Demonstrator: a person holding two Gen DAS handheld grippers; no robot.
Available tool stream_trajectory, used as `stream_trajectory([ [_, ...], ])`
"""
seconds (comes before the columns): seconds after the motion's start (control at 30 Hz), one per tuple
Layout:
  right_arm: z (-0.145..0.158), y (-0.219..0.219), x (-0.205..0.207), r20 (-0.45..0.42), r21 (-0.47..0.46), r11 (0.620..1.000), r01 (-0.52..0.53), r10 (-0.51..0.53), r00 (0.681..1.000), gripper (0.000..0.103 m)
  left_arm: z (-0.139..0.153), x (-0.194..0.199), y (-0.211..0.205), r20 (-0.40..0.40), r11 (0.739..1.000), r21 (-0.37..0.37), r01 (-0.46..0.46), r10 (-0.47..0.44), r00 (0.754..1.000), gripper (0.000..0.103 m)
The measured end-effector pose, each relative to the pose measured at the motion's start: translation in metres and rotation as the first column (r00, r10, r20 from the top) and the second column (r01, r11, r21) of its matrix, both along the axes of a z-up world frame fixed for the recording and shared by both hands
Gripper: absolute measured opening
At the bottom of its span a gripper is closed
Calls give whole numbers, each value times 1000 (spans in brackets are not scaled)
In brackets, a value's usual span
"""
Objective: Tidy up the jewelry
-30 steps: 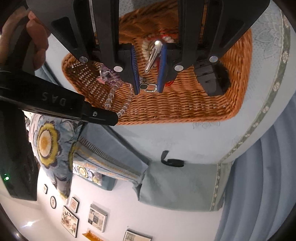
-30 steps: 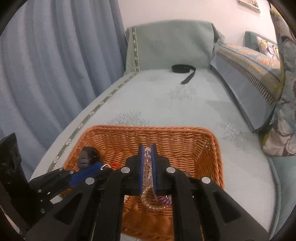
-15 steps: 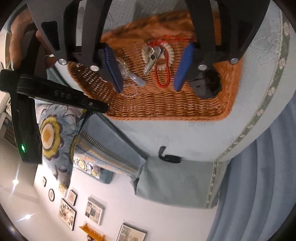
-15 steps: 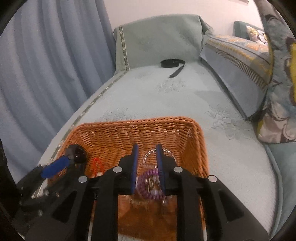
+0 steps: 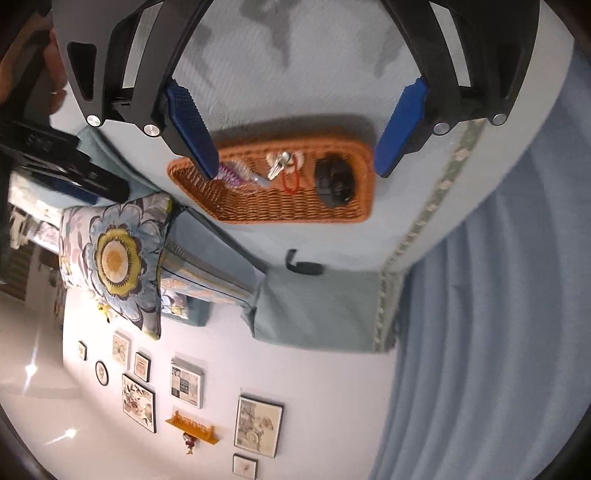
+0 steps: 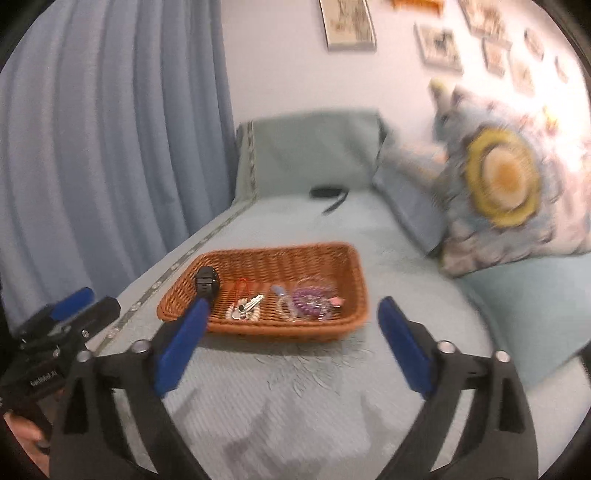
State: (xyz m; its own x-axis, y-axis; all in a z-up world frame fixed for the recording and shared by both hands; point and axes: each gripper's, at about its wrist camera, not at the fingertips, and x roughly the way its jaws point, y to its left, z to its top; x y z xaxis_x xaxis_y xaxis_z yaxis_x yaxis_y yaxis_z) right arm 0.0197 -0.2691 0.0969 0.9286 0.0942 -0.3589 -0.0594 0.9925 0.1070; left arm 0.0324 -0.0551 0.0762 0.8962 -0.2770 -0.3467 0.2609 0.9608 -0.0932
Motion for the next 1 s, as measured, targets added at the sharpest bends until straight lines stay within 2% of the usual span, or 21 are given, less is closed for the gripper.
stream_trajectory([
  [0.1, -9, 11, -36, 53, -45, 998, 32, -29, 998, 95, -7, -27, 1, 26, 999, 30, -43, 42, 999, 83],
  [0.27, -26, 16, -58, 76, -66, 995, 74, -69, 995, 95, -22, -52, 5, 48, 992, 64, -110, 107, 993, 83],
  [0.43, -43, 12, -57, 69, -53, 994, 94, -90, 994, 95, -32, -61, 9, 108, 982, 66, -174, 167, 980, 83],
  [0.57, -56, 13, -52, 56, -93, 990, 102, -97, 994, 95, -45, -56, 13, 98, 975, 72, -211, 204, 974, 83],
  [0.7, -64, 15, -50, 48, -102, 990, 98, -93, 994, 95, -58, -47, 19, 36, 970, 63, -236, 234, 971, 84],
  [0.77, -69, 16, -48, 42, -112, 989, 99, -94, 995, 95, -58, -50, 23, 46, 966, 47, -253, 251, 967, 88],
  [0.8, -70, 16, -48, 40, -113, 989, 99, -95, 995, 95, -58, -51, 24, 50, 964, 44, -264, 262, 964, 95],
  [1.0, -71, 18, -49, 51, -113, 989, 99, -94, 994, 95, -57, -54, 19, 70, 958, 71, -278, 273, 959, 95],
])
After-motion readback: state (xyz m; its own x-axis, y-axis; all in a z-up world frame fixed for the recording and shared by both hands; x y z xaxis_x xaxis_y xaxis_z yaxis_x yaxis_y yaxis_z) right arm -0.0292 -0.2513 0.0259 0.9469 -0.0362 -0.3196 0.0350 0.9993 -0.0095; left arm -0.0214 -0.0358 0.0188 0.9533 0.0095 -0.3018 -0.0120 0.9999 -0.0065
